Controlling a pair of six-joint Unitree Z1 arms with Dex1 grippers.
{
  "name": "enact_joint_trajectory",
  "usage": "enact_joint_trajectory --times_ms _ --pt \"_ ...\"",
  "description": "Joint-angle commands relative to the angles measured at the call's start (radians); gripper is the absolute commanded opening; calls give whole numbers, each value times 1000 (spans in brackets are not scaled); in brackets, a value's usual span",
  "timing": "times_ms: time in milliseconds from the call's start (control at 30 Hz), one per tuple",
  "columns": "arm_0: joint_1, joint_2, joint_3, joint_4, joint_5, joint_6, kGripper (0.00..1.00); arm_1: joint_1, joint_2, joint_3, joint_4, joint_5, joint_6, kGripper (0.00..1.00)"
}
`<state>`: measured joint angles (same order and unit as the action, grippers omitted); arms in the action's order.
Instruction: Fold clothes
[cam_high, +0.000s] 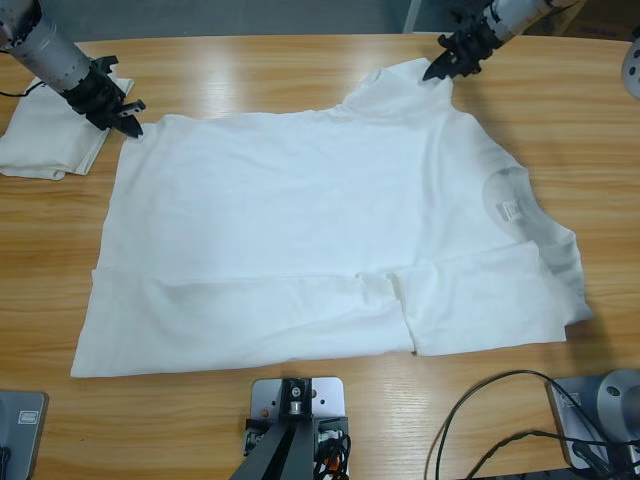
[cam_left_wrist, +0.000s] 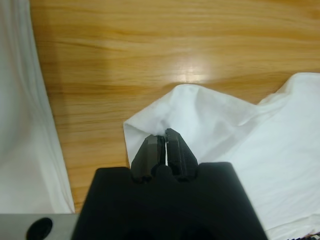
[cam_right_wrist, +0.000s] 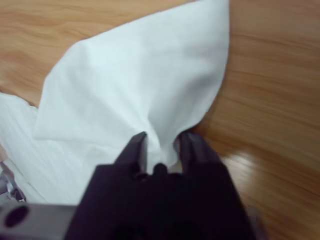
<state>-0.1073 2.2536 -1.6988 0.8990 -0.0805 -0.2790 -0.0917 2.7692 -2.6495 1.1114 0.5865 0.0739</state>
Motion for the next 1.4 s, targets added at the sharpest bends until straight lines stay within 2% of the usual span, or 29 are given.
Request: enact_joint_trajectory --times_ms 33,267,400,567,1067,1167,1400 --pt "-5 13 36 -14 -7 -8 0 17 90 -184 -4 10 0 0" --pt "-1 -3 57 -14 -7 -8 0 14 93 -261 -8 -2 -110 0" --pt "3 -23 59 -16 -7 -13 0 13 49 -312 -33 19 -111 0" --pt "5 -59 65 -17 -8 -20 0 17 -8 -296 10 29 -110 0" --pt "28 -160 191 -55 -4 -30 0 17 -73 -263 93 44 -143 0" --pt "28 -201 203 -50 -7 -41 0 17 -129 -239 127 41 -143 0" --pt "29 -328 319 -50 -27 -45 0 21 -312 -75 193 15 -149 0"
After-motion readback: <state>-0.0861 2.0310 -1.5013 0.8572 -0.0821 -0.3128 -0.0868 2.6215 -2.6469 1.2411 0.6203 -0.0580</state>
